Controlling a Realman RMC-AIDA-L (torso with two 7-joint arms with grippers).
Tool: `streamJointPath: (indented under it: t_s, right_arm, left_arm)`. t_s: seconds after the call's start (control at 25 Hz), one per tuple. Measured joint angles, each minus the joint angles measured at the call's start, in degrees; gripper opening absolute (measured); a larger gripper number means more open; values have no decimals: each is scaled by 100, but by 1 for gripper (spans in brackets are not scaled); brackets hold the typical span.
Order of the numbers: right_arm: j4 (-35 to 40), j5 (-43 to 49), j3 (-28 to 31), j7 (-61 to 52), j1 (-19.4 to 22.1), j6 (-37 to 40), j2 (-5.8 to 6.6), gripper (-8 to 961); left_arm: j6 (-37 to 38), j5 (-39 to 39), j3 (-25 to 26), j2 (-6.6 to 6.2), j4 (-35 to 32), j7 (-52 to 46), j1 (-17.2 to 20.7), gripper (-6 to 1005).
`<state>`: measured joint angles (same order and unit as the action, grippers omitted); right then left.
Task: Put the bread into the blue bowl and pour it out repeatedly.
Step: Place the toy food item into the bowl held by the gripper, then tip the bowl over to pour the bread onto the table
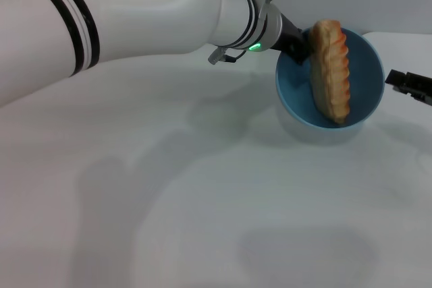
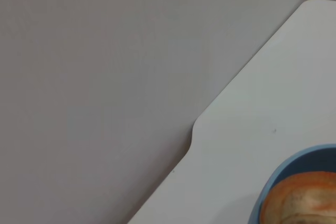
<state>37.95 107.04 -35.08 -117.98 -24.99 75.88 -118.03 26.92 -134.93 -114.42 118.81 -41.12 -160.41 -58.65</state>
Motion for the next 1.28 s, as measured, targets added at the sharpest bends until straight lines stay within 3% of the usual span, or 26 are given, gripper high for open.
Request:
streamJointPath:
  t_s: [0.16, 0.36, 0.48, 0.52, 0.72, 0.92, 1.12, 1.28]
  right_arm:
    - [158, -14, 312, 365, 204, 57, -17, 382]
    - [-23, -57, 1118, 2029, 549, -141, -25, 382]
    - [-417, -293, 1550, 3052, 709, -373, -40, 382]
    - [-728, -347, 1665, 3419, 745, -665, 5, 387]
    - [-1076, -485, 1737, 4502, 794, -1258, -30, 411]
    - [-2013, -1871, 2068, 6670, 842, -1451, -47, 622]
    - [-2373, -2563, 2172, 7600, 889, -1440, -66, 748]
    - [-2439, -2810, 2221, 7637, 900, -1330, -69, 748]
  left_arm:
    - [-142, -9, -4, -3, 5, 43, -5, -2]
    - [-363, -53, -19, -27, 15, 464, -36, -2]
    - [-413, -56, -3, -22, -27, 855, -155, -2]
    - [-445, -56, -2, -22, -35, 956, -189, -2]
    - [-767, -60, -109, 10, -56, 1376, -298, -1]
    - [-1152, -96, -400, 21, -119, 1846, -346, -1]
    - [-1366, -435, -597, 29, -120, 2206, -358, -1]
    - [-1556, -623, -796, 29, -91, 2211, -316, -1]
